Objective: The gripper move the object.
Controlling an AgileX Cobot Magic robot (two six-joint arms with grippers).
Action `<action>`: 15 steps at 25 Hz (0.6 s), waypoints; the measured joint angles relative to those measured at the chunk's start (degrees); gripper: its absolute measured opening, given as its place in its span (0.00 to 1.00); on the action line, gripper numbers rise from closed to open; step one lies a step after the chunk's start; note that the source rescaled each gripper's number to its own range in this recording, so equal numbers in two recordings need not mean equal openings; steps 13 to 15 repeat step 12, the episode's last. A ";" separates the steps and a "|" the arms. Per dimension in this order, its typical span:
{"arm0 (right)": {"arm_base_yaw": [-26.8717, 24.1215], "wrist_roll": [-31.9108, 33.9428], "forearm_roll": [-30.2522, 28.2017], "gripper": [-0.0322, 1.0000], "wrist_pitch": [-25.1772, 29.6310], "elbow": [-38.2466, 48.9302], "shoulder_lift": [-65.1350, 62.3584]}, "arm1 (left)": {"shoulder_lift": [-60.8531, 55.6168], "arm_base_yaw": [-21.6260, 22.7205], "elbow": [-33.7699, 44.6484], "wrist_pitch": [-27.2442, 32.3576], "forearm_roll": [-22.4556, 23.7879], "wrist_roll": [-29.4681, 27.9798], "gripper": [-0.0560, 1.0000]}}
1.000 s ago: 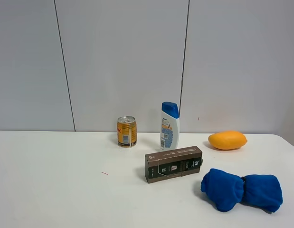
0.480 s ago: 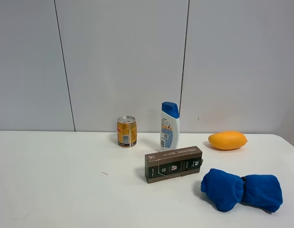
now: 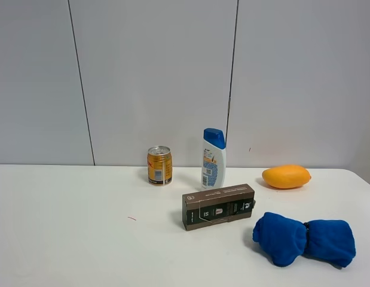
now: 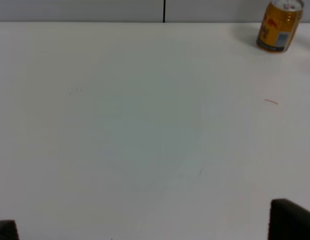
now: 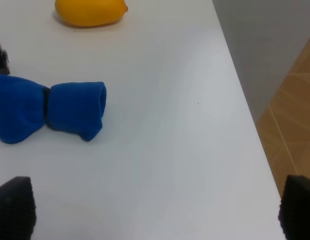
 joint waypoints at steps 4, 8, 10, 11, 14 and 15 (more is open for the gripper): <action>0.00 0.00 0.00 1.00 0.00 0.00 0.00 | 0.00 0.00 0.00 0.00 0.00 -0.07 1.00; 0.00 0.00 0.00 1.00 0.00 0.00 0.00 | 0.00 0.00 0.00 0.00 0.05 -0.38 1.00; 0.00 0.00 0.00 1.00 0.00 0.00 0.00 | 0.00 0.00 0.00 0.00 0.05 -0.38 1.00; 0.00 0.00 0.00 1.00 0.00 0.00 0.00 | 0.00 0.00 0.00 0.00 0.05 -0.38 1.00; 0.00 0.00 0.00 1.00 0.00 0.00 0.00 | 0.00 0.00 0.00 0.00 0.05 -0.38 1.00; 0.00 0.00 0.00 1.00 0.00 0.00 0.00 | 0.00 0.00 0.00 0.00 0.05 -0.38 1.00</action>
